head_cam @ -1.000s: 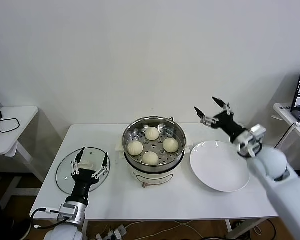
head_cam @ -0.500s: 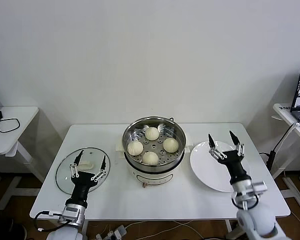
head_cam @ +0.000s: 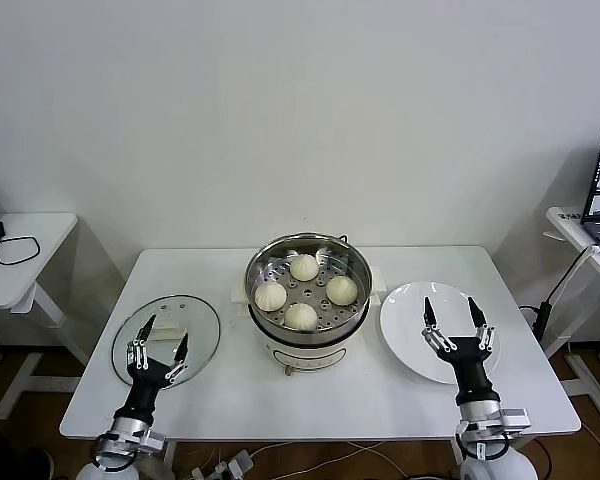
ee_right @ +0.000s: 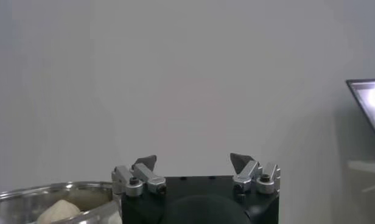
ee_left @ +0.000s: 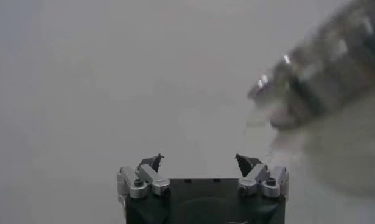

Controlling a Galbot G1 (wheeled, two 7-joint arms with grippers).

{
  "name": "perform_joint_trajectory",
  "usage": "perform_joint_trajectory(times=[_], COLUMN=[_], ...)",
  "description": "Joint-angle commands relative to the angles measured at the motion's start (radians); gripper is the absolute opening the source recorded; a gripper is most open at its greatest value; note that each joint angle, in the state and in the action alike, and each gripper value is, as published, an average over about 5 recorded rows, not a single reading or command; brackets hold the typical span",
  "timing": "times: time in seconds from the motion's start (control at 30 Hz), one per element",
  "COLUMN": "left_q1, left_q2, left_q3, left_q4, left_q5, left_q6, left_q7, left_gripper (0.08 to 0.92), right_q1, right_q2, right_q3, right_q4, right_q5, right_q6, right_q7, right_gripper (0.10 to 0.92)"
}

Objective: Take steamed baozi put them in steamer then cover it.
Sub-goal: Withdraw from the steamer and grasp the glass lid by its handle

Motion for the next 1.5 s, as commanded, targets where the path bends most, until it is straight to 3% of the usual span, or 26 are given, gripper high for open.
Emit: perform_joint_trajectory(times=[0.03, 0.7, 1.5], left_q1=[-0.080, -0.292, -0.399], left_q2=[0.074, 0.115, 0.115], left_q3=[-0.077, -0.039, 0.012], left_q4=[0.252, 0.436, 0.514], left_q5=[0.537, 0.616, 0.616], left_q6=[-0.117, -0.047, -0.007], left_q7=[-0.178, -0.200, -0.202], left_gripper=[0.823, 0.823, 0.823], right_q1=[-0.038, -0.043, -0.035], right_q2=[0.040, 0.057, 0.056], right_q3=[0.001, -0.003, 0.000], right_q4=[-0.020, -0.037, -0.079], right_q5=[-0.024, -0.035, -0.050], right_q6=[0.028, 0.035, 0.050], right_q7=[0.012, 0.004, -0.009], right_gripper=[0.823, 0.823, 0.823])
